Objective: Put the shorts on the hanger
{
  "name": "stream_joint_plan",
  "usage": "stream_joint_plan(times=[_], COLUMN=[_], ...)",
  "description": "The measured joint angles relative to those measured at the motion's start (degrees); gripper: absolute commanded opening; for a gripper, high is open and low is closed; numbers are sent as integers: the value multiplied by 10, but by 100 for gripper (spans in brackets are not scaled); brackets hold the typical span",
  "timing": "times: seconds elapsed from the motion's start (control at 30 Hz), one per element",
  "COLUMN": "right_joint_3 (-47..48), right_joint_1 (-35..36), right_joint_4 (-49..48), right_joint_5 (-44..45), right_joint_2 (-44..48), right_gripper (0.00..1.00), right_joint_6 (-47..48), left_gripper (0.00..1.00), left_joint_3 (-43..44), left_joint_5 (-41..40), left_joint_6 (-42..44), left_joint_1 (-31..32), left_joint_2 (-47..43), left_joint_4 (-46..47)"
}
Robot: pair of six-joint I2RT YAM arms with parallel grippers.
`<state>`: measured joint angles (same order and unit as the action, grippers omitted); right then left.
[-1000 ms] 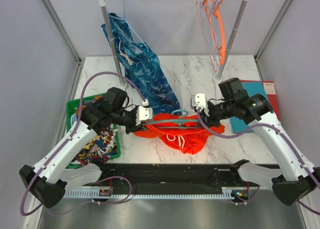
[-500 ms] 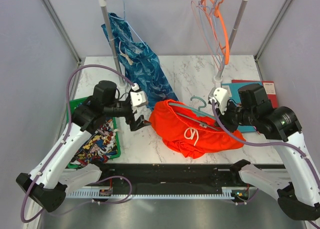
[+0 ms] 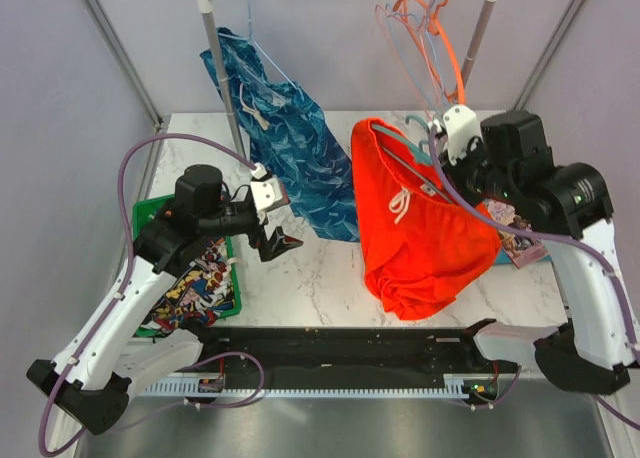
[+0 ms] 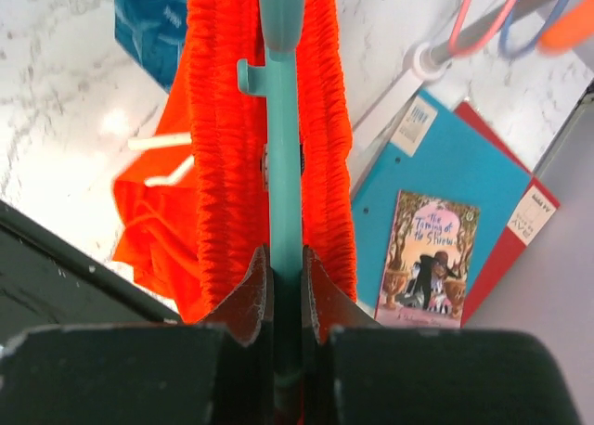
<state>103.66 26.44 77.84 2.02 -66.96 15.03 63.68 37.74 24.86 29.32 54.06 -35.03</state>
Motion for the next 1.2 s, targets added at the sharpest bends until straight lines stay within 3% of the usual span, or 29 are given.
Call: stream_joint_plan(times=[0.4,0.77,1.2], right_joint_3=[259,315,379], right_joint_1=[0,0,0], right_joint_4=[-117,-296,-382], right_joint_5=[72,94,104], right_joint_2=[-264,-343,-442], right_gripper=[0,0,0], right_joint_6=[-71,-118,-123], left_gripper=[99,99,99], left_joint_3=[-38,-72,-98], left_joint_5=[-3,-3,-2], left_joint_6=[-42,-50,-64], left_joint_1=[0,0,0], left_joint_2=[-56,-82,-120], left_joint_4=[23,26,36])
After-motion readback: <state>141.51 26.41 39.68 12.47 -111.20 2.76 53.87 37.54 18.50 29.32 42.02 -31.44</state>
